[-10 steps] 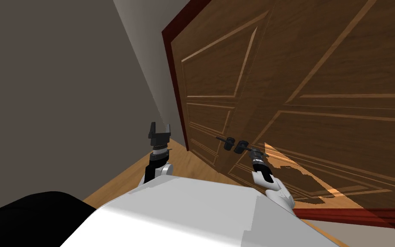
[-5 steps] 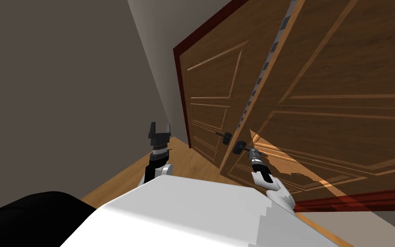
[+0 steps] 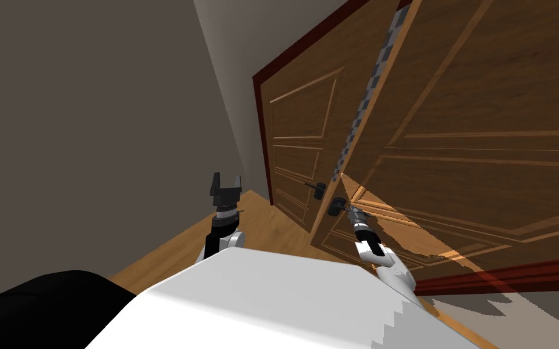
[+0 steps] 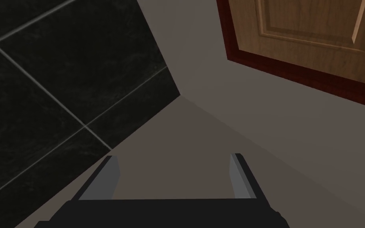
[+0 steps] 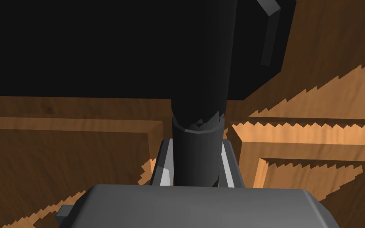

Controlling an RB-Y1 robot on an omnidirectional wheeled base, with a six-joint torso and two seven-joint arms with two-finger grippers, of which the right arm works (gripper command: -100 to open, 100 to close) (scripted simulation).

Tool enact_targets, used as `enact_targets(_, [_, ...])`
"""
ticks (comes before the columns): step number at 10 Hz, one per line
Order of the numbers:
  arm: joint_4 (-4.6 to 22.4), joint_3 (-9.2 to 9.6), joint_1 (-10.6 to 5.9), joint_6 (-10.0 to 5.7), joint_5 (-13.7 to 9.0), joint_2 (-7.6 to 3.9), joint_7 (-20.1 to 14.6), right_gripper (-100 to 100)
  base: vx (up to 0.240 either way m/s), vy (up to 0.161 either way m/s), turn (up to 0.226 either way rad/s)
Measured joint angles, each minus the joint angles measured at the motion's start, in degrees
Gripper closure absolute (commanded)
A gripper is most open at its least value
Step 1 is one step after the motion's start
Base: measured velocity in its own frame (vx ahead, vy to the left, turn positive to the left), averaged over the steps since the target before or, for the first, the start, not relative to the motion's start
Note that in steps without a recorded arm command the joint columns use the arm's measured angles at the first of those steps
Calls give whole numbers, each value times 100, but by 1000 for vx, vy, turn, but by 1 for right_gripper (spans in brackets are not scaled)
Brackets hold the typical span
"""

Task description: Pull the door open

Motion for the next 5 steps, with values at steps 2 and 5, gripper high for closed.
enact_targets(2, [-76, 134, 65, -31, 23, -44, -110, 100, -230, -55, 120])
enact_targets(5, [-104, 360, 147, -133, 61, -150, -299, 100, -251, -67, 118])
